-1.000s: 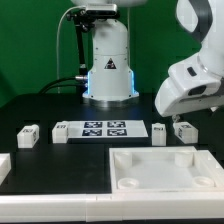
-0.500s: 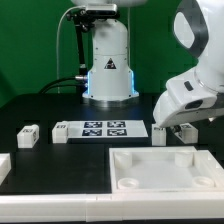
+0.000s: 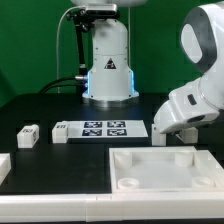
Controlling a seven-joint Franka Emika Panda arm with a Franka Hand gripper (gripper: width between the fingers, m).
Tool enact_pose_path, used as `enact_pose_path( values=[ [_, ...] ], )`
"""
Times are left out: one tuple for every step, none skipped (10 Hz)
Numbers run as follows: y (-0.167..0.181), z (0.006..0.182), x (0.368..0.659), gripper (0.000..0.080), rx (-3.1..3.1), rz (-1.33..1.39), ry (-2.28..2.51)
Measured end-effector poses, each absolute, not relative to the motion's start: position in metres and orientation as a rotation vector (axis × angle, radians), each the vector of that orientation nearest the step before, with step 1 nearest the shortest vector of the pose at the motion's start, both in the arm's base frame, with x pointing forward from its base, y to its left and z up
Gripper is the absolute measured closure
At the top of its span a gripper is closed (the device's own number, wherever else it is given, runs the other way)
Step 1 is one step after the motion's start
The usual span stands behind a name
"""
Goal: Assemble one leg
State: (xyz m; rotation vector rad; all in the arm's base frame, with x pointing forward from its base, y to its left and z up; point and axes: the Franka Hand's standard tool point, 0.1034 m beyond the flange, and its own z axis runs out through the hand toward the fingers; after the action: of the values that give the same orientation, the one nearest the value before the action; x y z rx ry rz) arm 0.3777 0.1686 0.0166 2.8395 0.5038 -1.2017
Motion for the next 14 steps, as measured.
enact_pose_path(
  values=[
    [0.168,0.013,0.377,0.0150,2.841,-1.203,0.503],
    [0.167,0.010,0.377,0.0150,2.848,-1.196,0.497],
    [0.167,0.009,0.377,0.0150,2.850,-1.190,0.483],
    [0.167,0.009,0.376,0.0266,2.841,-1.179,0.394],
    [0.168,0.010,0.376,0.0432,2.839,-1.177,0.387],
    [0.169,0.009,0.375,0.0432,2.837,-1.179,0.391],
    [0.170,0.009,0.375,0.0511,2.837,-1.179,0.394],
    [0.170,0.009,0.375,0.0511,2.837,-1.180,0.394],
    [0.170,0.009,0.375,0.0511,2.837,-1.180,0.395],
    [0.170,0.009,0.375,0.0511,2.837,-1.180,0.397],
    [0.170,0.010,0.375,0.0511,2.837,-1.182,0.401],
    [0.169,0.012,0.376,0.0511,2.835,-1.186,0.404],
    [0.168,0.021,0.378,0.0511,2.828,-1.196,0.412],
    [0.165,0.037,0.381,0.0509,2.817,-1.209,0.417]
  ],
)
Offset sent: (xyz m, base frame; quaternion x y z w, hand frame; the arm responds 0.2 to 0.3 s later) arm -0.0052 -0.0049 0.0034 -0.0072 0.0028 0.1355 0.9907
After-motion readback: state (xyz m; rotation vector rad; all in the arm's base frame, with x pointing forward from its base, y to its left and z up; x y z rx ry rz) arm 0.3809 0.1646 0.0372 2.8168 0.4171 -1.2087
